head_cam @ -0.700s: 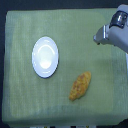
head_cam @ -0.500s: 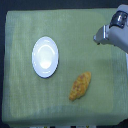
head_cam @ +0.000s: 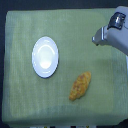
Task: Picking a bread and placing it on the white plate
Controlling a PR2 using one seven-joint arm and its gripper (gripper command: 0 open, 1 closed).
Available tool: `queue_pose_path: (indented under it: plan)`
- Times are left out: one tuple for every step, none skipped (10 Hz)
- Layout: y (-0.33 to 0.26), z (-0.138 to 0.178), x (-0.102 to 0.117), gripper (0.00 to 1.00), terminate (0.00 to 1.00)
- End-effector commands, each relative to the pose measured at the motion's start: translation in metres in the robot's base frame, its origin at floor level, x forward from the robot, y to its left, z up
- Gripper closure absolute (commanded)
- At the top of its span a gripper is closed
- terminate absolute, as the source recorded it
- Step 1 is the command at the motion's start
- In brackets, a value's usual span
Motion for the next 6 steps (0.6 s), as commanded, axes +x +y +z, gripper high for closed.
queue_pose_path:
  plan:
    - [0.028,-0.02,-0.015,0.0,0.0]
    - [0.042,-0.028,-0.027,0.0,0.0]
    - [0.049,-0.03,-0.033,0.0,0.0]
    - [0.063,-0.035,-0.042,0.0,0.0]
    - [0.078,-0.041,-0.053,0.0,0.0]
    - [0.09,-0.047,-0.062,0.0,0.0]
